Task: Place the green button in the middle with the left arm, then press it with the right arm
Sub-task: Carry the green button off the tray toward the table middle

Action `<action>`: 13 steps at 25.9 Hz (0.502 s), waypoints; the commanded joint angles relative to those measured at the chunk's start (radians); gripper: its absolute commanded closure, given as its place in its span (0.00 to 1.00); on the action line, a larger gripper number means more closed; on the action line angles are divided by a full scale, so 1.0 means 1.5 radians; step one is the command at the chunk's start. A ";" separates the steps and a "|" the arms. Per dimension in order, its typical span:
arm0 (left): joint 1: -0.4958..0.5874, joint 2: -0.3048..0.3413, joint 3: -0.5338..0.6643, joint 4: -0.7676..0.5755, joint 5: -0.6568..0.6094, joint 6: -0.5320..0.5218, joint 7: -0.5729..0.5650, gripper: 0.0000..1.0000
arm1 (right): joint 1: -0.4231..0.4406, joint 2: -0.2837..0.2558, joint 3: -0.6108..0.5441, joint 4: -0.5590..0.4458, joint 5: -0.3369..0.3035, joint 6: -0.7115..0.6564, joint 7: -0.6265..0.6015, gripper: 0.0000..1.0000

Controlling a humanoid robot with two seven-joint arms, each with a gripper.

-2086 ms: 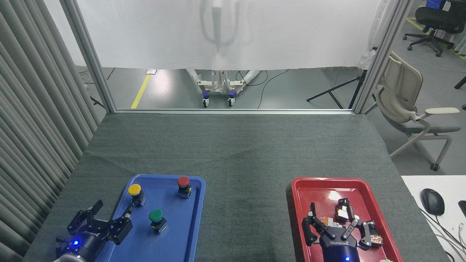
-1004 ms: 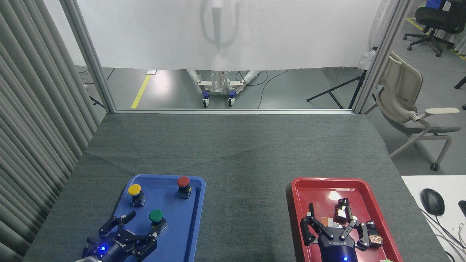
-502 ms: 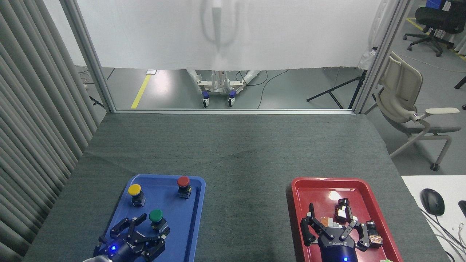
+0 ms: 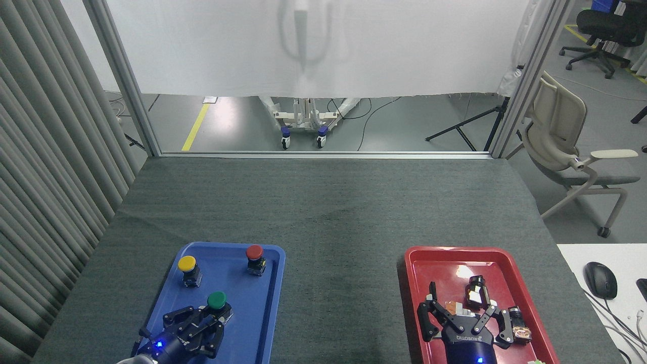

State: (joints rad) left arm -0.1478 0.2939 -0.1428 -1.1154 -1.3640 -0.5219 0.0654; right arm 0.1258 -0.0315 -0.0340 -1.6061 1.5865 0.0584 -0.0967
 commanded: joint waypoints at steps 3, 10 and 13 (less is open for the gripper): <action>0.000 0.001 0.000 -0.034 0.001 -0.019 -0.001 0.97 | -0.001 -0.002 -0.001 0.000 0.000 0.000 0.000 0.00; -0.042 -0.028 -0.013 -0.069 0.001 -0.019 -0.002 0.97 | -0.001 -0.001 -0.001 0.000 0.001 0.000 0.000 0.00; -0.080 -0.065 -0.044 -0.059 -0.002 -0.019 -0.004 0.97 | -0.001 0.000 -0.008 0.000 0.000 0.000 0.000 0.00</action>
State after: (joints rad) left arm -0.2181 0.2389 -0.1735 -1.2117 -1.3636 -0.5532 0.0638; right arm 0.1243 -0.0336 -0.0374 -1.6061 1.5871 0.0584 -0.0969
